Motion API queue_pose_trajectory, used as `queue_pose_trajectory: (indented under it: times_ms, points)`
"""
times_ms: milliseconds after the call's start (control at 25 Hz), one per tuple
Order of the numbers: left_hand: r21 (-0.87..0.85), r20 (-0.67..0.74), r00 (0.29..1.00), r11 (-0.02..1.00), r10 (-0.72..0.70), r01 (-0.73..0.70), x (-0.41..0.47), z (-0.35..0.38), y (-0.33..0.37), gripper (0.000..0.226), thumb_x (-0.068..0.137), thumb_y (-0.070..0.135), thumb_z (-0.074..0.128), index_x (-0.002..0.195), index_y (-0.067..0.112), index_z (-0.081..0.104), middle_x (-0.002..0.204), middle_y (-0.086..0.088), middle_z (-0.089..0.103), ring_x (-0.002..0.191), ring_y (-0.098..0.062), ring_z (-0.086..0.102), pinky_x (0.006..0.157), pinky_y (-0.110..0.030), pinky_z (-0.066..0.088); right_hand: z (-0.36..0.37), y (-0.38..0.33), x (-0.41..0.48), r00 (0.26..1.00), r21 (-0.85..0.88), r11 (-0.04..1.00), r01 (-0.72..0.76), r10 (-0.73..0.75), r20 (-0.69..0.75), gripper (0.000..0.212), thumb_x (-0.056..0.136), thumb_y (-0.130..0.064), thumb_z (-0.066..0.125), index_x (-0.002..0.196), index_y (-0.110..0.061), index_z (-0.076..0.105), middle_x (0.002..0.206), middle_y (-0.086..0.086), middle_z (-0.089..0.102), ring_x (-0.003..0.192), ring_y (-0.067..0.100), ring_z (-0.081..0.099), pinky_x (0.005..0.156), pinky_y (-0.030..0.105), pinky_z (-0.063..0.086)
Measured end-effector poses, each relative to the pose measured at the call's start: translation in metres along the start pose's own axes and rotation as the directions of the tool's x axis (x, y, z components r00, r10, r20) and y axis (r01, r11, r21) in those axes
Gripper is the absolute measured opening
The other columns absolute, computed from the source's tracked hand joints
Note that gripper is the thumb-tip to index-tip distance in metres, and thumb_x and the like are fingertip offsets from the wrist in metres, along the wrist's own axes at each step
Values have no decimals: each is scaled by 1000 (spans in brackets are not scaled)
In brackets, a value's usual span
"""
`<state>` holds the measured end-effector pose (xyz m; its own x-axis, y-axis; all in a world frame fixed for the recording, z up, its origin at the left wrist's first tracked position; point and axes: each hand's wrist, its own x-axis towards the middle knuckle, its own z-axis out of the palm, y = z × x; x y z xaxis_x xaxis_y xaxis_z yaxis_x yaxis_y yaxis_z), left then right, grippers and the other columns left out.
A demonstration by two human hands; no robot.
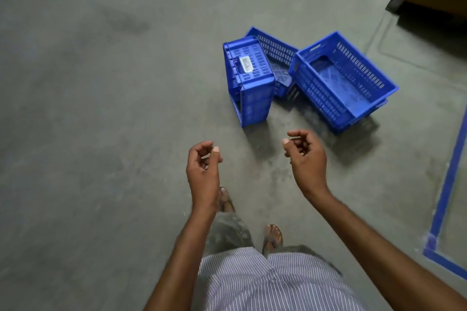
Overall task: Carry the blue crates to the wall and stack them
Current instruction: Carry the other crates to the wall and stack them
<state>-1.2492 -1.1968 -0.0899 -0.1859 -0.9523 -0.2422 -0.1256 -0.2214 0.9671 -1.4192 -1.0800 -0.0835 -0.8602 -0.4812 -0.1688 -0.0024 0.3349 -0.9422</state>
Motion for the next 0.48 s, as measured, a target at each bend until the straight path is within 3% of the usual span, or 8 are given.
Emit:
queue_pose_trajectory:
  times_ms: [120,280,480]
  points:
    - [-13,-7,998,998,-63,63,89,15,-13,10,97,12,64,106,17,63,99,-3,65,78,-12,64,71,-27,49,54,-2,80,1000,-60,998,-9,10,13,15,90,-19,71,105,-22,69,84,-5,69,80,19,68,71,31,56]
    - [-3,17,983,984,-180,180,197,54,-35,11,97,9,63,108,11,64,96,-8,65,68,-5,64,63,-19,48,118,-2,192,995,-162,986,-50,63,77,22,92,-14,67,112,-21,71,91,-8,72,87,10,69,84,39,61]
    - [19,74,943,946,-323,323,292,123,-69,11,97,10,62,106,17,65,99,-10,68,68,-8,65,59,-15,45,175,22,324,968,-285,954,-90,151,201,34,90,-6,61,121,-18,70,100,-8,74,96,5,70,93,39,59]
